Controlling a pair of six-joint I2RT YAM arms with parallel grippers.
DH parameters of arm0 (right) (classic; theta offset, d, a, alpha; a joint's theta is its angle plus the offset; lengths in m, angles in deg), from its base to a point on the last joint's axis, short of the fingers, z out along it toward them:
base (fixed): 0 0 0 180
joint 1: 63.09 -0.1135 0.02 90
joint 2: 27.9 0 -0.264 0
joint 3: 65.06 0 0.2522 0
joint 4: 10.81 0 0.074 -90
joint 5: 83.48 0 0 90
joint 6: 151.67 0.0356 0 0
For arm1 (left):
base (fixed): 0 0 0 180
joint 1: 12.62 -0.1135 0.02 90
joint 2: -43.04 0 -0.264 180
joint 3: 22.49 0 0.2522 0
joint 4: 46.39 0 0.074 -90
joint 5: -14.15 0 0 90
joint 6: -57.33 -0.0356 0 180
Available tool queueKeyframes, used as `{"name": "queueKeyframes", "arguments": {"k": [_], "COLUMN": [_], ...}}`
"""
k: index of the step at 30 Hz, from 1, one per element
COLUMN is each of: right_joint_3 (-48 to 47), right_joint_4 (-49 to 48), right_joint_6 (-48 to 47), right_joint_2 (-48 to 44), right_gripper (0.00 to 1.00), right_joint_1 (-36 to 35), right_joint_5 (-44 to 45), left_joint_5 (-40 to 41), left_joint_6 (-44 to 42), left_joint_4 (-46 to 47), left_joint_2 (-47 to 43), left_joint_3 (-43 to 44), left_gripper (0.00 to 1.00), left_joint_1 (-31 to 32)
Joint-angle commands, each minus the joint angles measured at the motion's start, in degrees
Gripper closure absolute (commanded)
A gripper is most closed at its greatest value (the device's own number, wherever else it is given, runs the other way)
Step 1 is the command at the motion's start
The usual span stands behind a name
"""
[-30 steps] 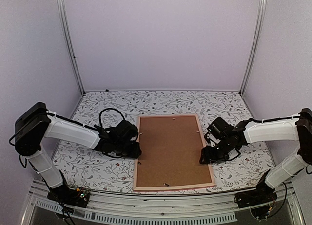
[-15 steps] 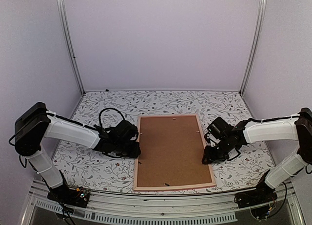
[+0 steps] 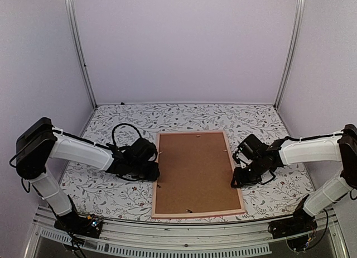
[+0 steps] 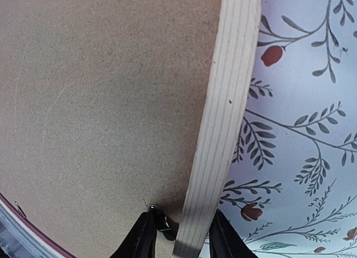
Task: Put the photo into the frame
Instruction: Press the fastener onto the backboard.
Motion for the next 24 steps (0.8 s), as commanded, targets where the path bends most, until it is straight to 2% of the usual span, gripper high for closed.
{"name": "queueKeyframes", "arguments": {"k": [1,9,15,17,20,24], "right_joint_3": [3.5,4.8,3.6,3.4,3.4,3.7], "right_joint_4": [-5.8,-8.6,-7.8,-7.5,-7.3,-7.1], "right_joint_6": [-4.0,-5.4,-5.4,-5.5,-5.5,-6.0], "right_joint_2": [2.9,3.0,1.8,1.3,0.1,-0.8], "right_gripper": [0.77,0.77,0.55,0.52,0.51,0.56], "right_joint_1": [-0.6,1.0,2.6,3.3,4.8,6.2], "right_joint_5": [-1.9,-4.0,-5.5,-5.8,-6.7,-7.5], "left_joint_5": [0.0,0.6,0.7,0.9,0.8,0.8], "left_joint_6": [-0.9,-0.8,-0.7,-0.8,-0.8,-0.9], "left_joint_4": [-0.8,-1.3,-1.4,-1.6,-1.7,-1.7], "left_joint_2": [-0.5,-1.3,-1.5,-1.5,-1.4,-1.1], "left_joint_3": [-1.4,-1.7,-1.6,-1.4,-1.3,-1.1], "left_gripper": [0.76,0.76,0.76,0.75,0.75,0.75], "left_joint_1": [-0.2,-0.4,-0.3,-0.4,-0.4,-0.4]}}
